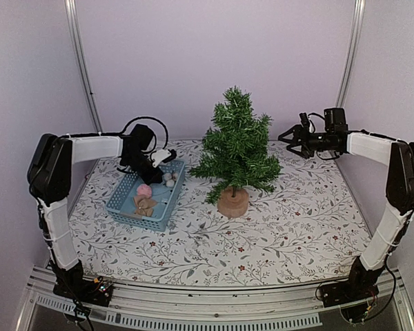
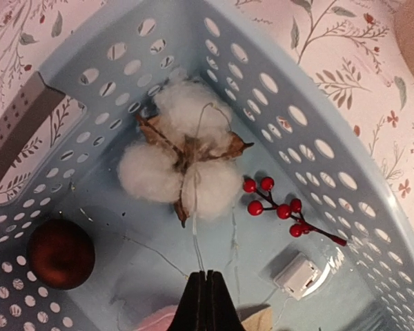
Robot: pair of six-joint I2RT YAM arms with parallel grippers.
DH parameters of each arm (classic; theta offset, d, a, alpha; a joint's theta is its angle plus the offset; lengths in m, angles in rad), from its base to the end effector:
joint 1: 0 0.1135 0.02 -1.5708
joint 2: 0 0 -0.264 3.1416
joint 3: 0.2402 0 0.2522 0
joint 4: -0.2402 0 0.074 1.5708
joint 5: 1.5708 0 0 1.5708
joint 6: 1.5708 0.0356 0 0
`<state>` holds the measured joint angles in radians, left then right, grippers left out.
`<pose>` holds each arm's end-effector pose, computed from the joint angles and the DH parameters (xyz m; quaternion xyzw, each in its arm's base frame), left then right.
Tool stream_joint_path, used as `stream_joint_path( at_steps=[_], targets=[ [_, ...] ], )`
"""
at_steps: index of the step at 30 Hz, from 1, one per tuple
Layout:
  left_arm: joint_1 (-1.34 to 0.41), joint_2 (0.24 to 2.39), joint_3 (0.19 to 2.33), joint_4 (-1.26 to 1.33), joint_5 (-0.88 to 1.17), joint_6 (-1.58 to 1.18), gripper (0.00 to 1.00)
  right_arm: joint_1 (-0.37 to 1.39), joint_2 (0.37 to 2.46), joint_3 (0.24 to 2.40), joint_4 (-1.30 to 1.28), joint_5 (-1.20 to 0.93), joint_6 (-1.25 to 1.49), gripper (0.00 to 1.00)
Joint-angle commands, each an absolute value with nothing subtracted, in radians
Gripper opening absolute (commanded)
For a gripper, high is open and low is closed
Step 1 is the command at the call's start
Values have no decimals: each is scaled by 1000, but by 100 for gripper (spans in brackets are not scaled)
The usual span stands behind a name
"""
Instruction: Decorate the small christmas tree
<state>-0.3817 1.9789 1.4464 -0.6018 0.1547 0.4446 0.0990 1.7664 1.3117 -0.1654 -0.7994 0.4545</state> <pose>0.3807 -0.1587 0.1842 0.4061 0.8847 -0.0686 0.2181 0.3937 0.0647 0.2614 -0.0305 0.8376 0.4480 0.3110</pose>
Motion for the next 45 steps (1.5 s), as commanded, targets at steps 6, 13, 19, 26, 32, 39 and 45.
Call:
stream_joint_path(
  at_steps=[6,13,19,26,32,39,45],
  targets=[
    [-413,1774,1418,-536,120,364,0,102,1625,1328,-54,-808,420,80],
    [-476,1581,1388,-538,42,354,0,147,1537,1365,23,-834,404,80],
    [-552,1465,1440,-558,18,321,0,250,1513,1483,-89,-831,279,78],
    [-716,1381,1535,-594,50,246,0,367,1461,1531,-114,-856,201,73],
    [-809,1309,1537,-570,113,159,0,546,1444,1646,-216,-776,62,70],
    [-819,1205,1505,-559,330,111,0,735,1436,1730,-271,-656,-57,65],
    [-826,1145,1468,-557,461,70,0,946,1506,1883,-446,-505,-154,63]
  ],
)
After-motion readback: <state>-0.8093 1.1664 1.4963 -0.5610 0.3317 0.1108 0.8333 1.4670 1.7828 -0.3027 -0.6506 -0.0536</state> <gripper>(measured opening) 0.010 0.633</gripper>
